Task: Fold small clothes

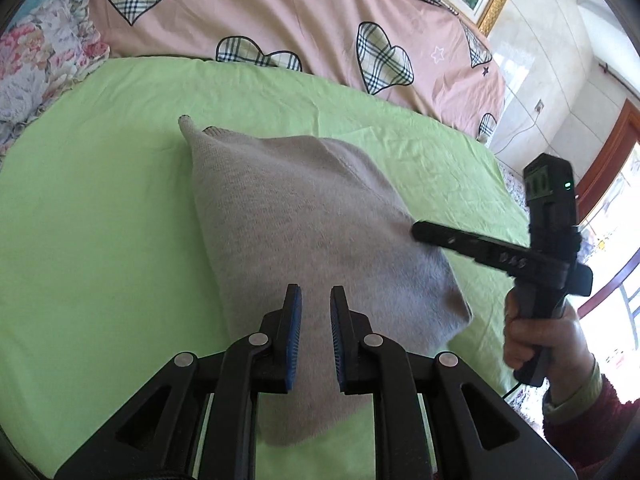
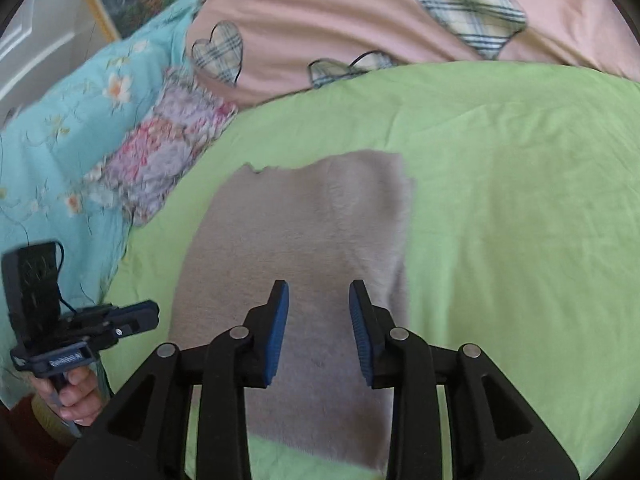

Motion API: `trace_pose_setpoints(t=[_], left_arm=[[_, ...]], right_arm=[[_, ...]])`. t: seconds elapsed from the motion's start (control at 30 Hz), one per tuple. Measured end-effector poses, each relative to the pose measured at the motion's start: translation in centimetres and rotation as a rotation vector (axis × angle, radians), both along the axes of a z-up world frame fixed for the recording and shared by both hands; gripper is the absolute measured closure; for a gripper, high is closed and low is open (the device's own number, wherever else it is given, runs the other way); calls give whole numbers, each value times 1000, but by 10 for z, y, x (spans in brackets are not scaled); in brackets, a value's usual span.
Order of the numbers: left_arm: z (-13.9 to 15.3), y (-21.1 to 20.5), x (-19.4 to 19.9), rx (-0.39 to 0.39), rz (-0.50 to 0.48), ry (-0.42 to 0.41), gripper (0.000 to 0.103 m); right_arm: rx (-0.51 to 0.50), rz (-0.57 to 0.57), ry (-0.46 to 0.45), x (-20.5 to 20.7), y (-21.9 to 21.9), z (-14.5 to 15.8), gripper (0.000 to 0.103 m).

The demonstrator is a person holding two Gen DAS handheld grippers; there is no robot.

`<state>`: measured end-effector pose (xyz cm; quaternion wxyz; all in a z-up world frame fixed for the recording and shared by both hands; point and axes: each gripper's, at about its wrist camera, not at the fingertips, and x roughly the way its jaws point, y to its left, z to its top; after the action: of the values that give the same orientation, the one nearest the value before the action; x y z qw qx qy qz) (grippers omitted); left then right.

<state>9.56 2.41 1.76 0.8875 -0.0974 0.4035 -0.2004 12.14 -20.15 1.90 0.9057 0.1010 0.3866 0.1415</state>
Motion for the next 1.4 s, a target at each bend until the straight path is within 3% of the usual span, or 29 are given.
trace_pose_setpoints(t=[0.2, 0.4, 0.57, 0.7, 0.83, 0.9, 0.97, 1.4], left_arm=[[-40, -10, 35, 69, 28, 86, 90], [-38, -7, 39, 53, 37, 86, 90], [-31, -6, 7, 40, 25, 70, 90], [-26, -3, -32, 26, 3, 13, 89], [-45, -5, -48, 58, -18, 44, 89], [-56, -3, -47, 57, -13, 74, 89], [-59, -5, -48, 57, -9, 67, 89], [-63, -11, -50, 91, 33, 54, 89]], right_arm=[[-55, -7, 74, 30, -6, -35, 75], [-57, -21, 72, 38, -11, -32, 80], [-27, -36, 41, 14, -8, -19, 77], [-39, 0, -18, -33, 8, -3, 77], [-121, 8, 9, -70, 19, -19, 73], [-191, -37, 67, -75, 14, -40, 73], [-155, -58, 73, -78, 3, -51, 73], [-139, -93, 42, -82, 0, -55, 73]])
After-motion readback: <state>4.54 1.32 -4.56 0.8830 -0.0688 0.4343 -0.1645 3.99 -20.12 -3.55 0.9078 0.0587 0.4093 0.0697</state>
